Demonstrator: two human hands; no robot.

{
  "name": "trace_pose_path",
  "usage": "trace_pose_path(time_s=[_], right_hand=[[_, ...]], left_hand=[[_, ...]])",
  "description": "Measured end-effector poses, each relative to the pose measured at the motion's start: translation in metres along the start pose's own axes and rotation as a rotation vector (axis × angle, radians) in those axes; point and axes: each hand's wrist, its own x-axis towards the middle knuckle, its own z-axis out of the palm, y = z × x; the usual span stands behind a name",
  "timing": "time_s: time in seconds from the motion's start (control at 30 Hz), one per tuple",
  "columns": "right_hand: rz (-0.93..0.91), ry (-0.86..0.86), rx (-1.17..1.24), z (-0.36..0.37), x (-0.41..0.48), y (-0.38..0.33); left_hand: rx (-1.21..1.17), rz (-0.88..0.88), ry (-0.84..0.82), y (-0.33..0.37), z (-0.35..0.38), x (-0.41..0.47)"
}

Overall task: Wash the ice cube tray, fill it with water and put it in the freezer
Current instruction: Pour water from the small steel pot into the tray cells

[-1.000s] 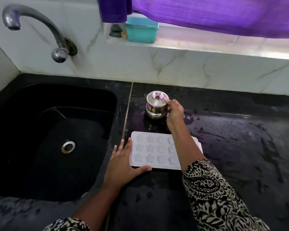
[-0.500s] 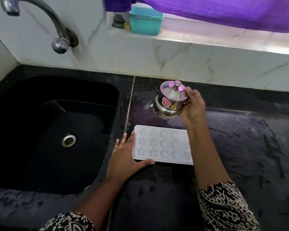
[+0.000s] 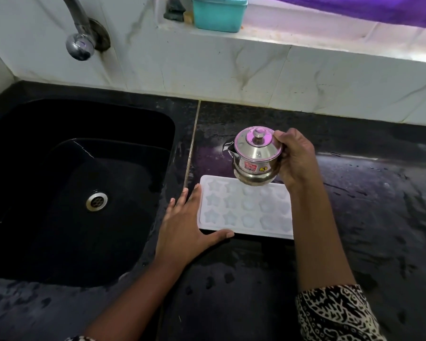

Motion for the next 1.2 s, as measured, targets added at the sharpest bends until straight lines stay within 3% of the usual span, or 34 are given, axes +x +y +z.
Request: trace_pose_path(time_s=[0.43, 0.8, 1.2], right_hand=[[0.014, 0.005, 0.017, 0.004, 0.011, 0.006], [-0.029, -0.018, -0.008, 0.004, 0.018, 0.013], [-0.092, -0.053, -0.066, 0.004, 0.015, 0.009]], left_hand=[[-0.068, 0.019, -0.002, -0.006, 0.002, 0.004], [-0.007, 0.207, -0.182, -0.020, -0.012, 0.035], [-0.001, 0.179, -0.159, -0.017, -0.012, 0.038]])
